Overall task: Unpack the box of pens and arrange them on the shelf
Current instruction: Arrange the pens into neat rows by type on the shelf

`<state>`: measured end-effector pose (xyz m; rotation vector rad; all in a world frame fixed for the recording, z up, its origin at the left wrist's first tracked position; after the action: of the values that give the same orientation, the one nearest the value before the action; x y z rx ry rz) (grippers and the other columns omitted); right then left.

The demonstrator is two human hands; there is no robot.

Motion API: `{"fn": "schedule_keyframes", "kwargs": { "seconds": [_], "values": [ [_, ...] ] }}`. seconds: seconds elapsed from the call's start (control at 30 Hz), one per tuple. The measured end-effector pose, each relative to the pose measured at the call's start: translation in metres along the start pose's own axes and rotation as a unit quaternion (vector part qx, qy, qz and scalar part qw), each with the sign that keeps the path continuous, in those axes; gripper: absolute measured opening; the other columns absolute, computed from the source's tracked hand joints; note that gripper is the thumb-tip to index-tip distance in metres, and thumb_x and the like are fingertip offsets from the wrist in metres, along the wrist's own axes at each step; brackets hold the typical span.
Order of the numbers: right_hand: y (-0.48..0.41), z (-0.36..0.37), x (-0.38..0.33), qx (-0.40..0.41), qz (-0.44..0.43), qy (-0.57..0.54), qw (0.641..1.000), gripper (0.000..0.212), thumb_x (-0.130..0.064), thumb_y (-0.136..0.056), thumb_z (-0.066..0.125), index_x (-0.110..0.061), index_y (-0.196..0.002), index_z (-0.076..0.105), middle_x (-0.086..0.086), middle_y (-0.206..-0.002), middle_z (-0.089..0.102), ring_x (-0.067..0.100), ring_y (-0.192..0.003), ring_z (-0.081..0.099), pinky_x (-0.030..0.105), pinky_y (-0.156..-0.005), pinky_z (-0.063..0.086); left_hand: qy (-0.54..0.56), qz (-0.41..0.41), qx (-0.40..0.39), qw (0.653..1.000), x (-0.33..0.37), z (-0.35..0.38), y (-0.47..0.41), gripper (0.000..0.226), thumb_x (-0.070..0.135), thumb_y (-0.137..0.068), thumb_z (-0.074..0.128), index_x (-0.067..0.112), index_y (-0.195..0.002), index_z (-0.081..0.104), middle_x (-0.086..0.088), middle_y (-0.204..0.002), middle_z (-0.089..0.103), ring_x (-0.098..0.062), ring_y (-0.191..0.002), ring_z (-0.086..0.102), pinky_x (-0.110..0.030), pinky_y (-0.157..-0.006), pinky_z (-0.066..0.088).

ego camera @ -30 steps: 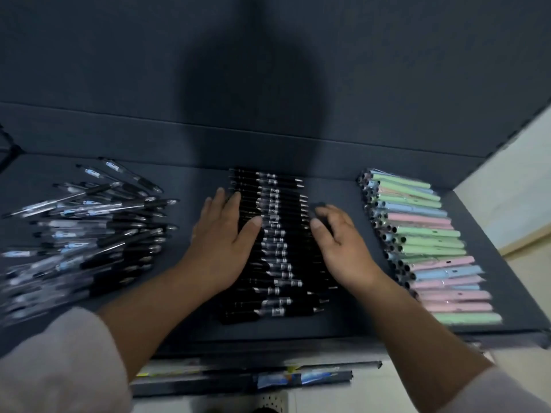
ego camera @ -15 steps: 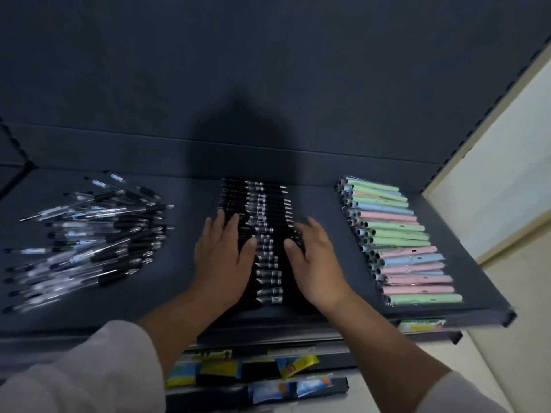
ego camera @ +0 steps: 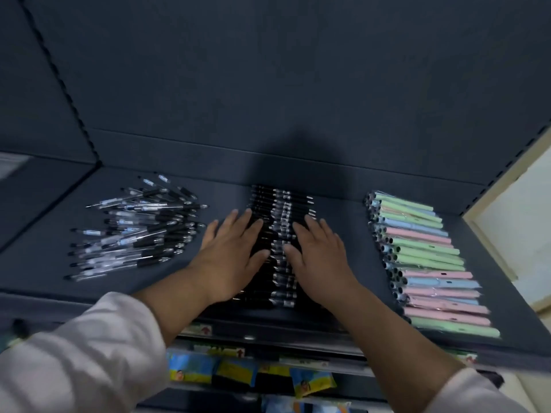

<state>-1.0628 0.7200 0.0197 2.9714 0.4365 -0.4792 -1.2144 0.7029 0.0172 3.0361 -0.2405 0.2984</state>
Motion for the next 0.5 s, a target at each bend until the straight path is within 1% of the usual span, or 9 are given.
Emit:
{"fn": "schedule_keyframes", "kwargs": {
  "seconds": [0.13,0.2,0.27,0.37,0.43,0.5],
  "values": [
    [-0.011,-0.008,-0.028,0.004,-0.039,0.006,0.999,0.056,-0.046,-0.102,0.026,-0.023,-0.152,0.016,-0.001,-0.161,0.003,0.02,-0.148,-0.006,0.04,-0.12,-0.001,0.019,-0.008,0.062,0.998,-0.022,-0.028,0.01,0.067,0.053,-0.097,0.028,0.024,-0.153,0.004,0.0,-0.16,-0.01,-0.018,-0.146,-0.015,-0.04,-0.117,-0.006],
    [-0.021,-0.007,-0.048,-0.005,-0.064,0.018,0.998,0.056,-0.044,-0.102,0.029,-0.022,-0.152,0.019,0.0,-0.161,0.005,0.02,-0.148,-0.003,0.04,-0.12,0.002,0.009,-0.023,0.07,0.997,-0.043,-0.039,0.015,0.074,0.057,-0.094,0.035,0.024,-0.153,0.003,-0.001,-0.16,-0.011,-0.019,-0.146,-0.015,-0.041,-0.117,-0.005],
    [-0.032,-0.001,-0.073,-0.02,-0.094,0.022,0.995,0.057,-0.044,-0.101,0.035,-0.022,-0.151,0.021,0.0,-0.161,0.007,0.02,-0.148,-0.001,0.039,-0.12,0.004,-0.014,-0.041,0.049,0.998,-0.07,-0.044,0.02,0.092,0.066,-0.085,0.046,0.026,-0.152,-0.002,-0.001,-0.159,-0.016,-0.02,-0.145,-0.018,-0.044,-0.117,-0.005],
    [-0.045,0.012,-0.114,-0.045,-0.14,0.032,0.989,0.063,-0.044,-0.097,0.045,-0.022,-0.151,0.021,0.001,-0.161,0.008,0.02,-0.148,0.001,0.038,-0.12,0.006,-0.044,-0.063,-0.011,0.997,-0.118,-0.044,0.031,0.123,0.076,-0.064,0.06,0.028,-0.15,-0.013,0.001,-0.156,-0.025,-0.018,-0.142,-0.027,-0.046,-0.116,-0.011],
    [-0.054,0.021,-0.138,-0.064,-0.149,0.024,0.986,0.065,-0.044,-0.096,0.047,-0.023,-0.151,0.02,0.0,-0.161,0.008,0.02,-0.148,0.0,0.038,-0.121,0.006,-0.064,-0.079,-0.056,0.993,-0.151,-0.044,0.037,0.134,0.078,-0.058,0.063,0.027,-0.148,-0.02,0.0,-0.154,-0.031,-0.017,-0.139,-0.033,-0.046,-0.116,-0.014],
    [-0.066,0.029,-0.159,-0.073,-0.143,0.003,0.987,0.062,-0.042,-0.097,0.046,-0.023,-0.151,0.021,0.001,-0.161,0.009,0.021,-0.148,0.001,0.038,-0.121,0.006,-0.078,-0.092,-0.103,0.987,-0.177,-0.041,0.042,0.137,0.078,-0.058,0.064,0.024,-0.146,-0.026,-0.001,-0.151,-0.036,-0.017,-0.136,-0.037,-0.048,-0.115,-0.014]
  ]
}}
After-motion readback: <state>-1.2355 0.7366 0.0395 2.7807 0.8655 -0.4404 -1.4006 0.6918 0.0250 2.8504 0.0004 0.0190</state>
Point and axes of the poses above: each hand's wrist, its own y-axis away from the middle knuckle, its own z-axis out of the palm, x = y × z, the point moved 6 cm from there along -y, towards the middle knuckle
